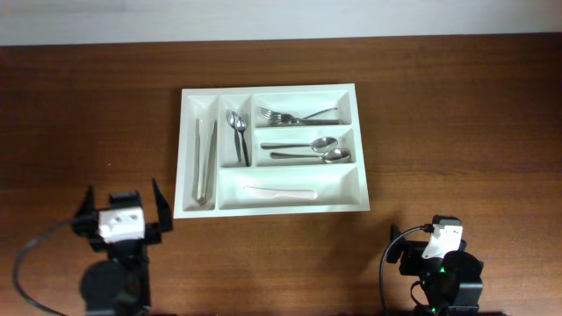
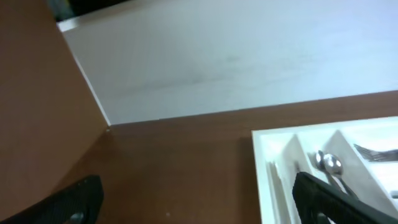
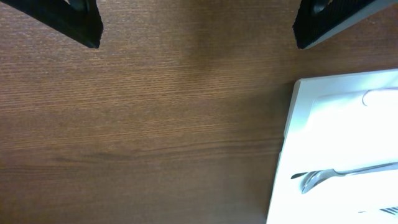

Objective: Pack container

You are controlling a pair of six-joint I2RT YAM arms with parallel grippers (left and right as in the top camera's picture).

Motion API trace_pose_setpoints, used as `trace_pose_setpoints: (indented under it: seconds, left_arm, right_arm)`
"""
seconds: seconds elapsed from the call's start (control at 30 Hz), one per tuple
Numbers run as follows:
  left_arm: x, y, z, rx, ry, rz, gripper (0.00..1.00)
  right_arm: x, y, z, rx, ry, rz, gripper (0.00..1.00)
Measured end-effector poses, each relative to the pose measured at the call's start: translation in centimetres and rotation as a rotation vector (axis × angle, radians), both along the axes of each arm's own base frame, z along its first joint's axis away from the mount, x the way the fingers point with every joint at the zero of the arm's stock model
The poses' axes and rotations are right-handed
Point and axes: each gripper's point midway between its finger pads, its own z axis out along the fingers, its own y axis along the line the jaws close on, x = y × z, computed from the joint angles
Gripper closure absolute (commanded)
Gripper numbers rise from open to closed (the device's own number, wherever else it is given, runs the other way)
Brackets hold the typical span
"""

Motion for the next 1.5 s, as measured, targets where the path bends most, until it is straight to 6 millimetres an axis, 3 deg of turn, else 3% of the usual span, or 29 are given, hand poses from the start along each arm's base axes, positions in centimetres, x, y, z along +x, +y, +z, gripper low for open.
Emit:
trace_pose_setpoints:
  seconds: [0.23, 0.67, 0.93, 1.5]
  left_arm:
    - [-0.1, -0.3, -5.3, -0.001, 0.02, -0.018, 0.01]
    - [0.1, -0.3, -9.6, -0.002, 0.068, -0.018, 0.01]
    - [0.2, -0.3, -11.2, -0.003, 0.089, -0.018, 0.01]
    - [0.2, -0.4, -11.2, -0.003, 0.088, -0.021, 0.01]
  right_arm:
    - [0.0, 0.0, 0.0, 0.0, -0.001, 0.0, 0.01]
    - [0.0, 0.0, 0.0, 0.0, -0.001, 0.0, 0.01]
    - [0.0, 0.0, 0.0, 0.0, -0.001, 0.0, 0.01]
    - [0.0, 0.0, 0.0, 0.0, 0.0, 0.0, 0.01]
